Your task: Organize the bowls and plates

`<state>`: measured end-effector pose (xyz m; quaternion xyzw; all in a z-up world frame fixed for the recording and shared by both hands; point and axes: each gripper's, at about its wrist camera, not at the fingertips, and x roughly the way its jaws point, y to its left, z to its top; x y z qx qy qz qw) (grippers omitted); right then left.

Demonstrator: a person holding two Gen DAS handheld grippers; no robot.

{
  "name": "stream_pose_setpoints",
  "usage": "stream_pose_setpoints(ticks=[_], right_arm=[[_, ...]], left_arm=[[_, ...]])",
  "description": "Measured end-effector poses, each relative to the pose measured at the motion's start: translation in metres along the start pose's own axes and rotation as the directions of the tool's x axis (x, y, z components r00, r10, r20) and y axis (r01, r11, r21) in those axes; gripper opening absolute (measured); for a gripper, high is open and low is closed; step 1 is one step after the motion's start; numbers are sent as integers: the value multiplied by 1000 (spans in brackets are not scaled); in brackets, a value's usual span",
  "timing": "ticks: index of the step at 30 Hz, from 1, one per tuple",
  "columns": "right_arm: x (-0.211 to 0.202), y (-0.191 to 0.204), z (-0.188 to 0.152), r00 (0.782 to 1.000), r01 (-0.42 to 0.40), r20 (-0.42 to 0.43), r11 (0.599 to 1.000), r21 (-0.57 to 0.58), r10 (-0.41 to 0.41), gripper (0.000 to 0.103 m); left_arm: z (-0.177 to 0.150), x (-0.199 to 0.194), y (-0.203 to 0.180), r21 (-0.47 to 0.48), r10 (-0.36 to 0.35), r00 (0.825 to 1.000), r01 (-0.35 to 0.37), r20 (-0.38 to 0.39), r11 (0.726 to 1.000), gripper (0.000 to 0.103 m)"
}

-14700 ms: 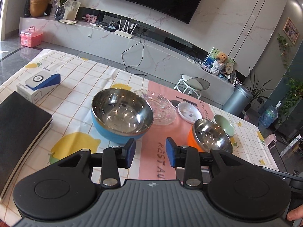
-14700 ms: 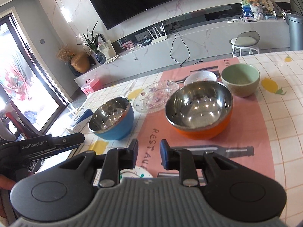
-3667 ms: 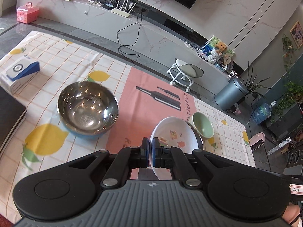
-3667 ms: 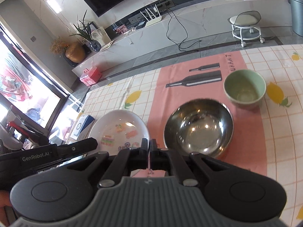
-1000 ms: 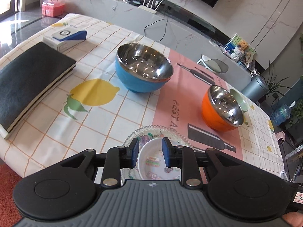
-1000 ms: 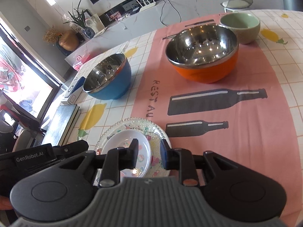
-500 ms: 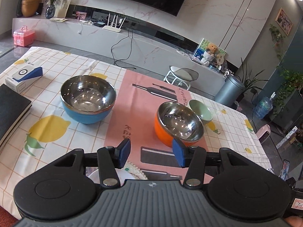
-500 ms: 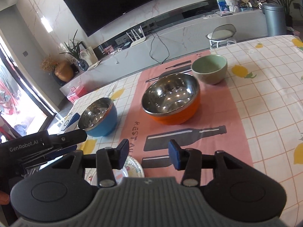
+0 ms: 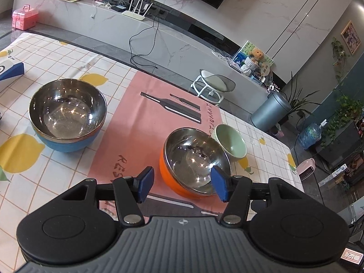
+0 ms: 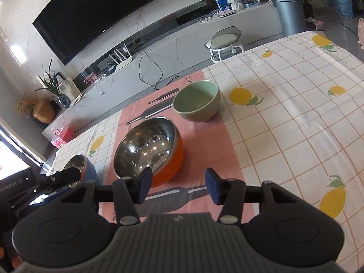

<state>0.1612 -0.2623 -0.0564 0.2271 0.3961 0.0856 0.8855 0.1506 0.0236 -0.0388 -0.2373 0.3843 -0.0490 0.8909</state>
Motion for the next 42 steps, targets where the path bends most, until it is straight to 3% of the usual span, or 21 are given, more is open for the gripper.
stream_pose_setpoints(ticks=[5, 16, 19, 23, 29, 33, 42], right_arm=[[20, 0, 17, 1000, 5, -14, 1000, 8, -5, 51], [81, 12, 33, 991, 96, -89, 995, -23, -97, 50], [92, 11, 33, 989, 102, -106, 995, -17, -103, 46], [100, 9, 34, 988, 96, -121, 995, -4, -96, 35], [102, 12, 34, 990, 60, -127, 998, 5, -59, 14], [99, 17, 33, 988, 86, -126, 996, -11, -87, 11], [66, 13, 22, 990, 59, -129, 998, 14, -57, 10]], left_arm=[[8, 33, 1, 0, 48, 998, -48, -37, 999, 66], [21, 81, 2, 20, 109, 990, -107, -95, 994, 63], [22, 88, 1, 18, 112, 987, -111, -111, 994, 57], [25, 94, 2, 28, 109, 987, -107, -119, 994, 37], [25, 92, -3, 57, 118, 986, -113, -116, 992, 15], [25, 86, -3, 63, 119, 986, -113, -117, 992, 14], [11, 44, -15, 79, 93, 991, -86, -96, 993, 14]])
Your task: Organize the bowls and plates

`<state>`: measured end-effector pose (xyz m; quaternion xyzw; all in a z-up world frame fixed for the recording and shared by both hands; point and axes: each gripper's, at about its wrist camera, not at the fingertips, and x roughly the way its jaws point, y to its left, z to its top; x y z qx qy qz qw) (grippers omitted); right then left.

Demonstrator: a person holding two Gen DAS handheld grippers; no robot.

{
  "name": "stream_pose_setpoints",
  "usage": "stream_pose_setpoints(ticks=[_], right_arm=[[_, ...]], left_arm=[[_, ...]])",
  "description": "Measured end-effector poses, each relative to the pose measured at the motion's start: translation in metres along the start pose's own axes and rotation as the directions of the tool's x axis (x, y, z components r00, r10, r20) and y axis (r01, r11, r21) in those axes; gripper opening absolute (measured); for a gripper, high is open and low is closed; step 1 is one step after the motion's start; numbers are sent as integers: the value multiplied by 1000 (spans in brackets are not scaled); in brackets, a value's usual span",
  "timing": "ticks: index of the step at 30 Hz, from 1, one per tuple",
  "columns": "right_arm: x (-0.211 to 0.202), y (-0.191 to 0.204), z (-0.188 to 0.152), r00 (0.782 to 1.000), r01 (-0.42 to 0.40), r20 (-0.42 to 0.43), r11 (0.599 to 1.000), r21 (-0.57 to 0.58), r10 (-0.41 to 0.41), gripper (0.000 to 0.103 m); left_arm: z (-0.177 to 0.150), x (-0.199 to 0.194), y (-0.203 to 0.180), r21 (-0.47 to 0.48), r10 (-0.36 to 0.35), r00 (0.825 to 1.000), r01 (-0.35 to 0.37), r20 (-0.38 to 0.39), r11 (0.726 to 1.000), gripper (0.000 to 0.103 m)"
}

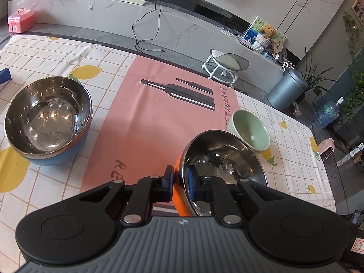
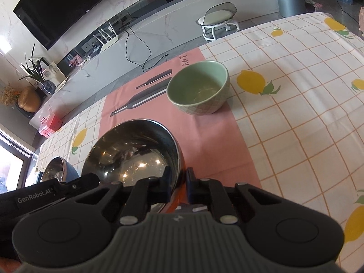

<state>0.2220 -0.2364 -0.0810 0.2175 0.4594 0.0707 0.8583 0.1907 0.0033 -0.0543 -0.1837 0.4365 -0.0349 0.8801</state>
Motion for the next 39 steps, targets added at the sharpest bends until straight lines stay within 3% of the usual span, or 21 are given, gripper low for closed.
stream_pose_setpoints(ticks=[12, 24, 39], right_arm=[[-65, -22, -45, 1000, -9, -9, 1000, -7, 9, 9], [-102, -62, -76, 999, 30, -23, 1000, 10, -29, 9], [-91, -72, -83, 998, 66, -24, 997, 29, -66, 8]], left_arm=[[-58, -47, -12, 6, -35, 999, 36, -32, 999, 14], [-112, -48, -24, 6, -82, 982, 84, -167, 996, 15], [-118, -35, -27, -3, -84, 985, 84, -151, 996, 15]])
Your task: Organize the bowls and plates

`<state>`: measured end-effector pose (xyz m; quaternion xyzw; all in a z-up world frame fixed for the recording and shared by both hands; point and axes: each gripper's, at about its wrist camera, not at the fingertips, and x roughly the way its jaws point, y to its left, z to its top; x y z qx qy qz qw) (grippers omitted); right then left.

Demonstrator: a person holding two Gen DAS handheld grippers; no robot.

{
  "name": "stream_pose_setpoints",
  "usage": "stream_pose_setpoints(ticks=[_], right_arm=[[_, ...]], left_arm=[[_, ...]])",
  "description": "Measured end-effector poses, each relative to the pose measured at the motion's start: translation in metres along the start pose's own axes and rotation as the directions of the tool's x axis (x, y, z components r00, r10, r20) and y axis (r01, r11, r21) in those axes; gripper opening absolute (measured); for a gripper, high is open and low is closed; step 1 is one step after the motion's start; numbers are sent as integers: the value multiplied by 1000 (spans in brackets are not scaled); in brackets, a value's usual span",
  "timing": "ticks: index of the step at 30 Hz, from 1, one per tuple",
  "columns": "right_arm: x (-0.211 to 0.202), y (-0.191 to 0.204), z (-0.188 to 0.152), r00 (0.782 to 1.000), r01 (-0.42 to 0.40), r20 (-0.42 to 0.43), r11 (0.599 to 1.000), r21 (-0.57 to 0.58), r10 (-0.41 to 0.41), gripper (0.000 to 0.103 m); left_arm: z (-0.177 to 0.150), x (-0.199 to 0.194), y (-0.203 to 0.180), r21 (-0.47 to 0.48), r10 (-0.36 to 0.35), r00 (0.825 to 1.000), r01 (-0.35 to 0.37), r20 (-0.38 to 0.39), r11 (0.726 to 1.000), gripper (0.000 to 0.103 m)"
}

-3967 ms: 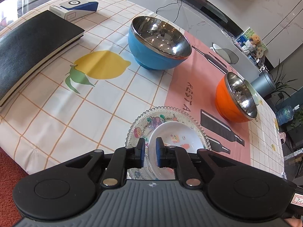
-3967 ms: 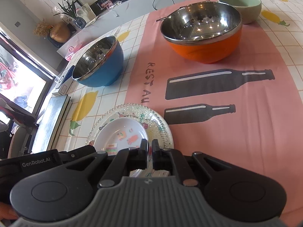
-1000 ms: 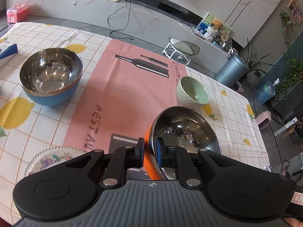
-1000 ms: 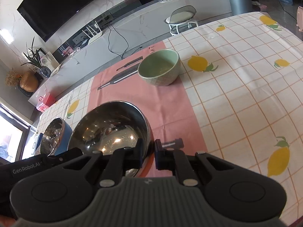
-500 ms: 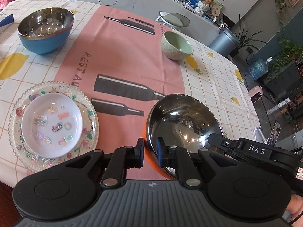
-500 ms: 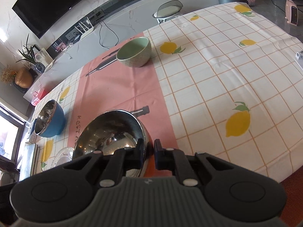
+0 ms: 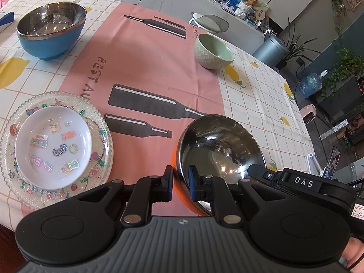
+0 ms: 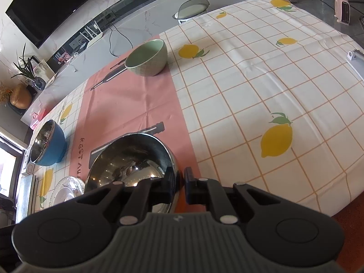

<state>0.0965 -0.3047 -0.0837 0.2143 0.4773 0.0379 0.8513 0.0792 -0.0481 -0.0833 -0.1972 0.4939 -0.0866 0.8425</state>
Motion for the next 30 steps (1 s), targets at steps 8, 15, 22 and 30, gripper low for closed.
stream_pose_setpoints(ticks=[8, 15, 22, 30], right_arm=[[6, -2, 8, 1000, 6, 5, 1000, 3, -6, 7], [4, 1, 7, 999, 23, 24, 1000, -18, -22, 12], [-8, 9, 7, 996, 57, 75, 995, -81, -51, 26], [-28, 35, 5, 985, 49, 174, 977, -206, -13, 41]], left_arm=[[3, 3, -5, 18, 5, 1000, -5, 7, 1000, 15], [4, 3, -3, 7, 0, 1000, 0, 4, 1000, 19], [5, -5, -4, 36, 2, 1000, -3, 31, 999, 32], [12, -28, -2, 84, 14, 994, -24, 111, 996, 39]])
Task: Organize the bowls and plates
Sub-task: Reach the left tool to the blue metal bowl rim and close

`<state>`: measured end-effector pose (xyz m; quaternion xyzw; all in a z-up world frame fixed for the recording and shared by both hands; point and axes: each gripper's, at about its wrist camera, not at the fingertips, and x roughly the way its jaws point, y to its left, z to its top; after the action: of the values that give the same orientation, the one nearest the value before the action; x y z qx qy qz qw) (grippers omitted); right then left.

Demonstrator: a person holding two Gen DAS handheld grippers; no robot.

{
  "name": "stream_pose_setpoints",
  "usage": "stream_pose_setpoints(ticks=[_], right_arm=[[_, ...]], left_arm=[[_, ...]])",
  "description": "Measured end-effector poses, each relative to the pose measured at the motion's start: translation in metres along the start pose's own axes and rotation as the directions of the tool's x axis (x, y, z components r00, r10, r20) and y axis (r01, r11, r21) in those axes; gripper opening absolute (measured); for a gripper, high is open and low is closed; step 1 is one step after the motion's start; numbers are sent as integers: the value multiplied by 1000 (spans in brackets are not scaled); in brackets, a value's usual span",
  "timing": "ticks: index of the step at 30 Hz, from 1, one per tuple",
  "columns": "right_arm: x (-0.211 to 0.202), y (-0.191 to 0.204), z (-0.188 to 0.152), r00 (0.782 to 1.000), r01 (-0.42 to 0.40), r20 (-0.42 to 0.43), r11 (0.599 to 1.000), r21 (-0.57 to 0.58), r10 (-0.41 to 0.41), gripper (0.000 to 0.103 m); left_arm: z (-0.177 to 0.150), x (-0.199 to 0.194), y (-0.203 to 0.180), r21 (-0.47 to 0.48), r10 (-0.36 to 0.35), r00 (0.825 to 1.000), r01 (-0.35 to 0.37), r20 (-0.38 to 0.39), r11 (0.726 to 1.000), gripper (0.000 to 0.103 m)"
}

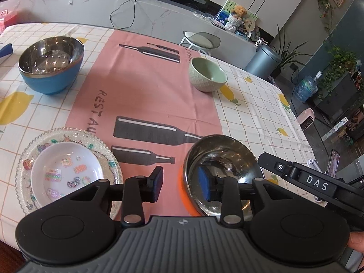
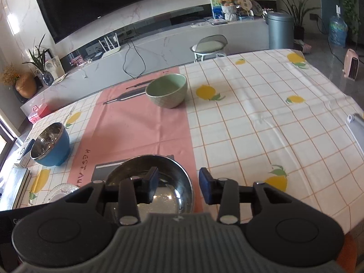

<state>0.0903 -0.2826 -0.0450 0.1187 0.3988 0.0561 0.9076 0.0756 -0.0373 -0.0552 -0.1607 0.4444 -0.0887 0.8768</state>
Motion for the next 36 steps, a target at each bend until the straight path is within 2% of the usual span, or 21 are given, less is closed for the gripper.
stream_pose_setpoints(ticks=[3, 7, 15, 18, 26, 33, 36], right_arm=[[-5, 10, 0, 1000, -9, 28, 1000, -20, 10, 52], [-5, 24, 2, 998, -44, 30, 998, -44, 46, 52], [4, 63, 6, 996, -88, 13, 992, -92, 89, 53], [12, 80, 10, 994, -106, -4, 988, -111, 107, 54], [39, 121, 20, 985, -162, -82, 978, -134, 152, 56], [73, 154, 35, 975, -179, -154, 976, -122, 160, 56], [90, 168, 43, 969, -190, -179, 976, -102, 170, 56]], left_arm=[[5, -11, 10, 4, 18, 999, -18, 40, 1000, 42], [13, -27, 25, -2, 49, 995, -49, 92, 999, 47], [31, -48, 60, -33, 125, 982, -122, 141, 992, 47], [39, -52, 76, -70, 128, 980, -119, 150, 990, 49], [62, -58, 112, -129, 138, 975, -116, 174, 985, 68], [86, -48, 144, -196, 155, 974, -122, 166, 973, 68], [97, -42, 158, -228, 184, 969, -145, 163, 963, 68]])
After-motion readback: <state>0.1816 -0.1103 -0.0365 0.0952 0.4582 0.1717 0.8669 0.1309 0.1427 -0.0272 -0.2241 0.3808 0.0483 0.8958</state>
